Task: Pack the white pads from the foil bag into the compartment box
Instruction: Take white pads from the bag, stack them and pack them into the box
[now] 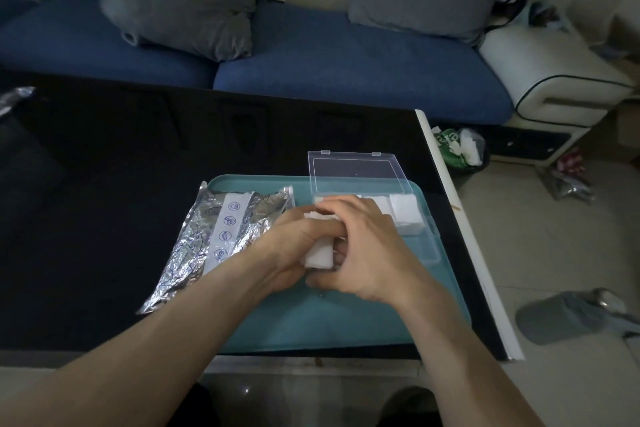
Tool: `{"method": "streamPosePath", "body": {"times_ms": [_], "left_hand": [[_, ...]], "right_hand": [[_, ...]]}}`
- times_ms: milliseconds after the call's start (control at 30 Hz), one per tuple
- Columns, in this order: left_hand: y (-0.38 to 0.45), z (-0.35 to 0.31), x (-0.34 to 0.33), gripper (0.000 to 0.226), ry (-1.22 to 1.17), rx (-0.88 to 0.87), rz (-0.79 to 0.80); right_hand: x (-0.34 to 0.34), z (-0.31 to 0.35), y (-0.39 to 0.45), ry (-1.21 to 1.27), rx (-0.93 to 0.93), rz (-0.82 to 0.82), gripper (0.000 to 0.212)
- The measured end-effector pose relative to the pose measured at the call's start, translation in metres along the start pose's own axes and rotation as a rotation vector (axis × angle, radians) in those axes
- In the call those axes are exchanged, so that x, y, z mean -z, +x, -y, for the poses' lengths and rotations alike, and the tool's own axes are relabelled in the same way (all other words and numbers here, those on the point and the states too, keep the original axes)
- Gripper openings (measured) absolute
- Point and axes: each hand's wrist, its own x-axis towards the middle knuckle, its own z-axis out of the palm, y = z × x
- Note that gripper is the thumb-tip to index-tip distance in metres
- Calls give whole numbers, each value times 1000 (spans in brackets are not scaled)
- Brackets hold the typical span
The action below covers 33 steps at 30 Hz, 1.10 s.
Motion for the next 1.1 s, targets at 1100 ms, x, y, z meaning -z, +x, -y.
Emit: {"method": "streamPosePath", "body": {"times_ms": [1100], "left_hand": [[-1, 4, 19, 38, 396, 155, 288]], "right_hand": [[22, -39, 0, 701, -106, 317, 49]]}}
